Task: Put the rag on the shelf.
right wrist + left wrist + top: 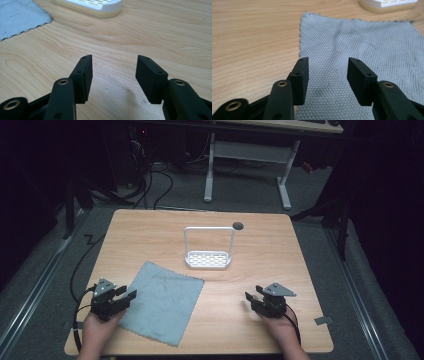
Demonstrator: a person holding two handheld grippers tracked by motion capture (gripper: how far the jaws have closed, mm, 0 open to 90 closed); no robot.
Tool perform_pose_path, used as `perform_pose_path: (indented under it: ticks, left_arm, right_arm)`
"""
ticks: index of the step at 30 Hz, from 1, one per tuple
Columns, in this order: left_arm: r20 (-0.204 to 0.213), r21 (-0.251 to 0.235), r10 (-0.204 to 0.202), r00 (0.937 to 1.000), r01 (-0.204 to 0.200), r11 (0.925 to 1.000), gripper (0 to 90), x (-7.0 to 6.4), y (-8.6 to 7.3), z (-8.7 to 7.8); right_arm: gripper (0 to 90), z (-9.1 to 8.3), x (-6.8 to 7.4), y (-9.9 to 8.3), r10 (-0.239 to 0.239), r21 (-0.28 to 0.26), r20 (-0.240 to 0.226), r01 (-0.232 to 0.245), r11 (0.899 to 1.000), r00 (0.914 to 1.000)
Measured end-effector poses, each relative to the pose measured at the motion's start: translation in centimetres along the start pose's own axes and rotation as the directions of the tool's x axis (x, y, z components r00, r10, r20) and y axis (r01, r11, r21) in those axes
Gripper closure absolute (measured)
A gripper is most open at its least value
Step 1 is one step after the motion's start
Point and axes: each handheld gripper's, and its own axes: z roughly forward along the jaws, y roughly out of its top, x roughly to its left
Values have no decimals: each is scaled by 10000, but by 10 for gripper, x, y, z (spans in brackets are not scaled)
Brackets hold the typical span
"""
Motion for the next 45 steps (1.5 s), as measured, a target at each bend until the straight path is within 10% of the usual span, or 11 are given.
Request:
perform_pose_path:
  ticks: [8,15,25,39,41,45]
  left_arm:
    - [188,263,130,9997,-135,9996,539,-4,0,4]
    - [837,1221,716,9939,-815,9892,886,-23,-1,12]
    - [987,1496,1282,9868,-1421,9785,900,-46,-3,18]
    - [2951,1384,2281,9278,-2777,9506,898,-117,-2,30]
    - [2756,1209,2429,9301,-2842,9511,890,-115,-1,28]
    - [2039,1145,2178,9545,-2442,9629,890,-95,-3,23]
  right_arm:
    - [480,-1,-1,0,23,2,59,-23,10000,10000]
    - [483,0,-1,1,-28,18,61,28,10000,10000]
    - [493,-1,0,3,-106,-71,11,106,9999,9999]
    - [605,6,39,9,-997,40,-1367,1012,9949,9856]
    - [662,6,49,10,-1117,23,-1734,1139,9935,9785]
    - [804,10,71,16,-1527,-41,-2570,1569,9876,9543]
